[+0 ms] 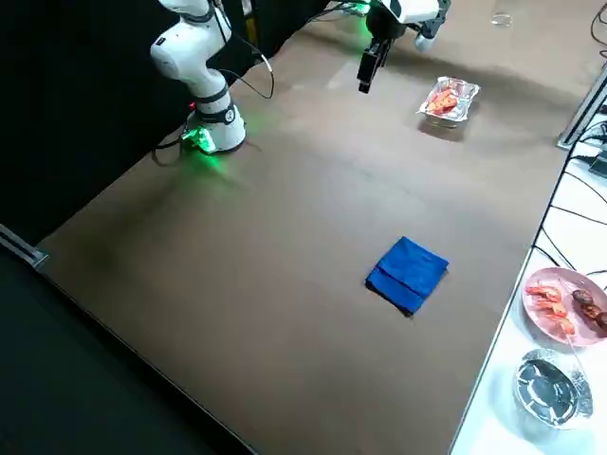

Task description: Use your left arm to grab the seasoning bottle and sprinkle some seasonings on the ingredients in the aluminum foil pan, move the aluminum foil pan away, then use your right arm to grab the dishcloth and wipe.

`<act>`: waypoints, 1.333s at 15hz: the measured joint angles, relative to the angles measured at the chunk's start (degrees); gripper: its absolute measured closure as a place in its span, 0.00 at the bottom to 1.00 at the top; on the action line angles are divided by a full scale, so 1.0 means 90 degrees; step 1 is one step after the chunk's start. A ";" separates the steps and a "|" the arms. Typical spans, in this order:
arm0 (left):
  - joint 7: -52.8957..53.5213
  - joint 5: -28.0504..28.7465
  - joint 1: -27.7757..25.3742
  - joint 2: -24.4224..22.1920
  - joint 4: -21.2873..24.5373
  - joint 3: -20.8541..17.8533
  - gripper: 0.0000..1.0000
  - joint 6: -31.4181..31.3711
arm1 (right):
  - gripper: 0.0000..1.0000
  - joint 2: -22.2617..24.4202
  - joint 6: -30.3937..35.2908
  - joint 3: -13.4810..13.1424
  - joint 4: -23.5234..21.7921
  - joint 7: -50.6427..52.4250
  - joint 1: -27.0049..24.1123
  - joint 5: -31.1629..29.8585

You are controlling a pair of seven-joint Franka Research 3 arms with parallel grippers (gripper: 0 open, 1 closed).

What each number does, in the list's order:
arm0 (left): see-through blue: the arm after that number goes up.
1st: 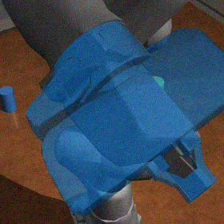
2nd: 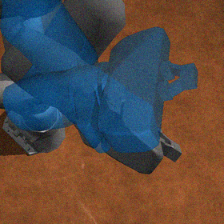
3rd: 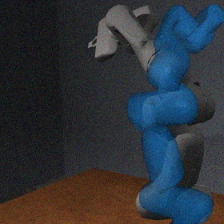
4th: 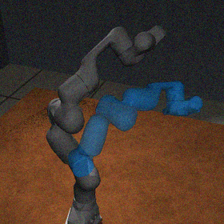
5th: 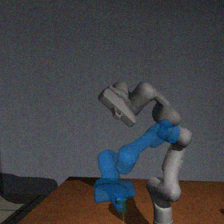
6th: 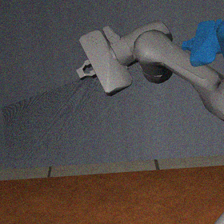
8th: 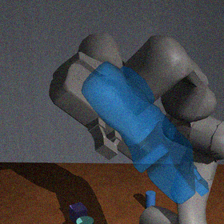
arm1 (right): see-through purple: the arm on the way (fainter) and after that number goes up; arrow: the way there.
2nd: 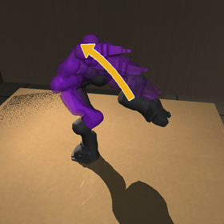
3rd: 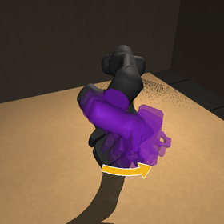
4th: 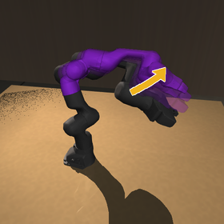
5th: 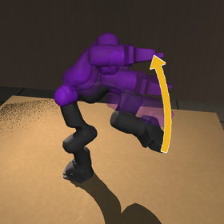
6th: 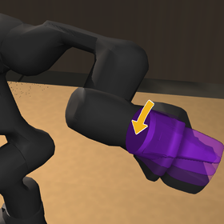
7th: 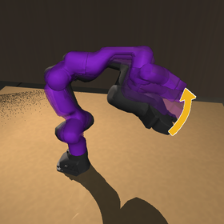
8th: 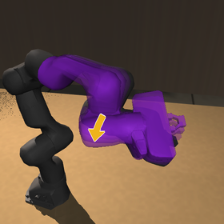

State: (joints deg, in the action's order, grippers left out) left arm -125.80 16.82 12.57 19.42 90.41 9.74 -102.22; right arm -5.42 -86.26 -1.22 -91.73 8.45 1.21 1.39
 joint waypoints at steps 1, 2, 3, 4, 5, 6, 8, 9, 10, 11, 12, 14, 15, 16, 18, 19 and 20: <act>-0.0258 0.0012 0.0162 0.0003 -0.0043 -0.0007 0.77 0.0056 | 0.00 0.0000 0.0004 0.0000 0.0000 0.0000 0.0001 0.0000; -0.0473 0.0049 0.0323 0.0022 -0.0094 -0.0019 0.77 0.0111 | 0.00 0.0000 0.0014 0.0001 0.0000 0.0000 0.0001 0.0000; -0.0691 0.0141 0.0517 0.0070 -0.0163 -0.0057 0.77 0.0186 | 0.00 0.0000 0.0018 0.0001 -0.0002 0.0000 0.0001 0.0000; -0.0953 0.0245 0.0789 0.0155 -0.0244 -0.0182 0.77 0.0267 | 0.00 0.0000 0.0019 0.0001 -0.0002 0.0000 0.0001 0.0000; -0.1210 0.0298 0.1143 0.0269 -0.0344 -0.0423 0.77 0.0321 | 0.00 0.0000 0.0020 0.0001 -0.0003 0.0000 0.0001 0.0000; -0.1444 0.0317 0.1573 0.0407 -0.0460 -0.0786 0.77 0.0374 | 0.00 0.0000 0.0020 0.0001 -0.0003 0.0000 0.0001 0.0000; -0.1716 0.0322 0.2526 0.0714 -0.0698 -0.1713 0.77 0.0493 | 0.00 0.0000 0.0020 0.0001 -0.0003 0.0000 0.0001 0.0000; -0.1813 0.0322 0.2958 0.0863 -0.0786 -0.2135 0.77 0.0539 | 0.00 0.0000 0.0020 0.0001 -0.0004 0.0000 0.0001 0.0000; -0.1913 0.0322 0.3334 0.1008 -0.0877 -0.2485 0.77 0.0563 | 0.00 0.0000 0.0019 0.0001 -0.0003 0.0000 0.0001 0.0000; -0.1995 0.0322 0.3634 0.1140 -0.0974 -0.2748 0.77 0.0576 | 0.00 0.0000 0.0017 -0.0001 -0.0003 0.0000 -0.0002 0.0000; -0.2034 0.0322 0.3844 0.1250 -0.1073 -0.2901 0.77 0.0594 | 0.00 0.0003 0.0016 -0.0008 -0.0001 0.0000 -0.0010 0.0000; -0.2067 0.0322 0.4057 0.1404 -0.1239 -0.3006 0.77 0.0616 | 0.00 0.0018 0.0016 -0.0023 0.0000 0.0000 -0.0061 0.0000; -0.2068 0.0323 0.4102 0.1455 -0.1298 -0.3020 0.77 0.0618 | 0.00 0.0025 0.0017 -0.0030 0.0000 0.0001 -0.0078 0.0000; -0.2068 0.0329 0.4144 0.1501 -0.1355 -0.3045 0.77 0.0618 | 0.00 0.0029 0.0018 -0.0030 0.0000 0.0001 -0.0083 0.0000; -0.2068 0.0333 0.4341 0.1618 -0.1479 -0.3267 0.77 0.0618 | 0.00 0.0030 0.0019 -0.0026 0.0000 0.0001 -0.0083 0.0000; -0.2068 0.0333 0.4497 0.1703 -0.1561 -0.3461 0.77 0.0618 | 0.00 0.0030 0.0019 -0.0026 0.0000 0.0001 -0.0083 0.0000; -0.2068 0.0333 0.4774 0.1886 -0.1736 -0.3741 0.77 0.0617 | 0.00 0.0030 0.0018 -0.0026 0.0000 0.0001 -0.0083 0.0000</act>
State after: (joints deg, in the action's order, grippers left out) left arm -144.41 19.83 55.54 36.40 74.78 -23.93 -96.66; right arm -5.15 -86.10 -1.45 -91.73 8.47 0.46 1.39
